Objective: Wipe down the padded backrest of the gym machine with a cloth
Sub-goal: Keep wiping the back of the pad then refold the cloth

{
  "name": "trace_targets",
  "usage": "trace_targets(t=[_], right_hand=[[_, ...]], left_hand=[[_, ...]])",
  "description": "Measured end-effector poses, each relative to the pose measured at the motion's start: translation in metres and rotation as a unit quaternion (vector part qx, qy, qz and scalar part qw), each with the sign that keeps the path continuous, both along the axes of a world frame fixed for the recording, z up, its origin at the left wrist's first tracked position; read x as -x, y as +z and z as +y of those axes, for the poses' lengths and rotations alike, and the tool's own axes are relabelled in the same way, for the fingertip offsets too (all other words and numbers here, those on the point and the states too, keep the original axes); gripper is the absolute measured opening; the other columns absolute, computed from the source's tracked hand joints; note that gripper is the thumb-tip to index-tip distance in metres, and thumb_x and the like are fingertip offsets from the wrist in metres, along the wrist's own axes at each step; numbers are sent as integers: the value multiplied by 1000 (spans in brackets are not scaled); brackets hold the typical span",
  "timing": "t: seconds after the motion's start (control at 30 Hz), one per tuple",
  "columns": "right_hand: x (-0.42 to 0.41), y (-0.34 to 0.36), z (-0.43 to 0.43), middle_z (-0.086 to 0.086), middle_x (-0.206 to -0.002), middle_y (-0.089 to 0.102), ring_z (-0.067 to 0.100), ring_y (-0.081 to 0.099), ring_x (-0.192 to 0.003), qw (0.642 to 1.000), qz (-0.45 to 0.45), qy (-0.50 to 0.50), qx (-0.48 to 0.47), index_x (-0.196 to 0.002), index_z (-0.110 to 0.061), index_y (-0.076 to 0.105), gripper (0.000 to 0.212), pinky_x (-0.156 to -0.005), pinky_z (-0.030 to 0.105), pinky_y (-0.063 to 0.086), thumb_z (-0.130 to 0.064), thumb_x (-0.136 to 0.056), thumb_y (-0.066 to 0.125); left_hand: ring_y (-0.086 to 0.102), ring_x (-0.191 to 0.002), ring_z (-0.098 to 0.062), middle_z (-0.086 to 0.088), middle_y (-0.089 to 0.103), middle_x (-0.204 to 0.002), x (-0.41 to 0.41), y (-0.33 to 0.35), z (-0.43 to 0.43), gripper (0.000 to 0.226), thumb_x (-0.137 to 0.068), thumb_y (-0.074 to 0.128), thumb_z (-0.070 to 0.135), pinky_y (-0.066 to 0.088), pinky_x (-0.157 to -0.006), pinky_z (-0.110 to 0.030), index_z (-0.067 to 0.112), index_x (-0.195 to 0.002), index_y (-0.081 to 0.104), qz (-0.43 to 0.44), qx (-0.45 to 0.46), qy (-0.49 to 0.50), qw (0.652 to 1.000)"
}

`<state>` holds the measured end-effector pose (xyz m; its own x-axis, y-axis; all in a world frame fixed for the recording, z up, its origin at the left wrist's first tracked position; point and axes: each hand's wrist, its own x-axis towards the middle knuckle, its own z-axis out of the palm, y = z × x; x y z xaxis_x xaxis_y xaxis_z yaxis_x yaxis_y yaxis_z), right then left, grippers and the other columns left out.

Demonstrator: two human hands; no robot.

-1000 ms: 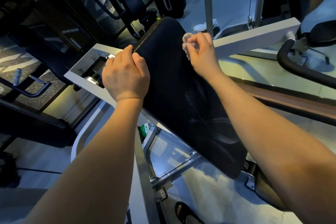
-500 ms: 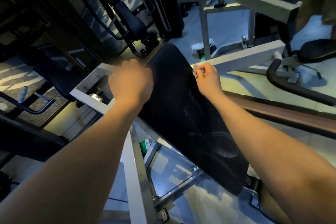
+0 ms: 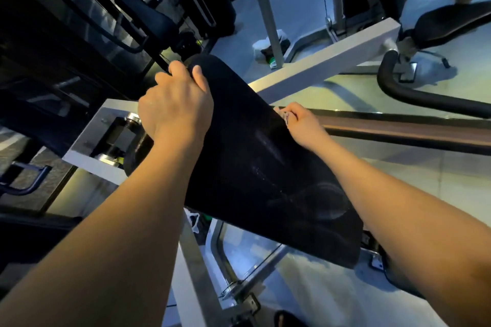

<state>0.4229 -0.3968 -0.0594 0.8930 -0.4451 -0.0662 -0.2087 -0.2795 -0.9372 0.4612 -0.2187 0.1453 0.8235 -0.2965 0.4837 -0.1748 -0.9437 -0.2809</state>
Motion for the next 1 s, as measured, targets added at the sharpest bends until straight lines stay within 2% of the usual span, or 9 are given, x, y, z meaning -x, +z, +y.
trace_targets(t=[0.23,0.37,0.53,0.6,0.7,0.77,0.83,0.9,1.0], right_hand=[[-47,73,1,5,-84,67,17,57,-75,985,-56,92,-136,-99,-13,75,30,-70,30,47,-12,-102,45],[-46,56,-5,13,-94,75,23,66,-86,971,-54,116,-202,-93,-20,79,32,-88,42,57,-15,-99,48],[-25,35,-27,4,-62,53,22,47,-65,975,85,196,-67,-57,-11,57,35,-67,38,47,4,-85,41],[-27,47,-26,9,-71,58,23,51,-70,973,79,197,-86,-74,1,66,26,-68,35,49,2,-84,43],[-40,60,-16,11,-81,66,21,61,-73,969,15,155,-193,-94,-2,73,30,-71,35,57,-1,-95,43],[-36,55,-13,9,-76,66,20,62,-69,966,13,151,-208,-91,-3,73,31,-68,36,59,1,-92,42],[-21,40,-19,1,-64,61,20,54,-65,971,60,162,-165,-70,-11,72,39,-63,32,50,4,-84,39],[-8,21,-27,0,-71,68,23,60,-75,974,112,160,-112,-61,-17,71,43,-73,34,52,3,-88,44],[-1,9,-27,11,-98,74,29,67,-101,976,135,140,-95,-82,-12,77,27,-92,41,56,-11,-97,55]], left_hand=[[61,-86,-41,-16,62,-108,5,1,-3,54,-105,17,52,28,-64,-43,13,-122,49,-11,-2,10,1000],[62,-86,-40,-15,63,-108,4,-1,-3,54,-105,17,53,27,-64,-42,13,-121,50,-15,-8,18,1000],[62,-89,-40,-15,62,-109,4,1,-4,54,-105,18,52,29,-65,-42,13,-123,50,-8,1,17,1000],[62,-89,-40,-15,63,-109,4,0,-4,55,-105,18,52,29,-65,-42,13,-123,50,-11,0,17,1000],[62,-89,-40,-15,63,-109,4,0,-4,55,-105,17,53,28,-65,-42,13,-123,50,-14,-4,21,1000],[62,-90,-41,-15,63,-110,4,1,-4,55,-105,18,53,28,-65,-42,13,-124,50,-13,-2,20,1000],[62,-91,-41,-16,63,-110,5,1,-4,55,-105,18,52,26,-65,-42,13,-124,50,-12,0,17,1000],[62,-89,-41,-16,63,-109,5,1,-3,54,-105,18,52,27,-66,-42,12,-123,50,-12,0,14,1000],[61,-88,-40,-15,63,-108,4,-1,-3,54,-105,18,52,28,-65,-41,12,-124,50,-11,2,12,1000]])
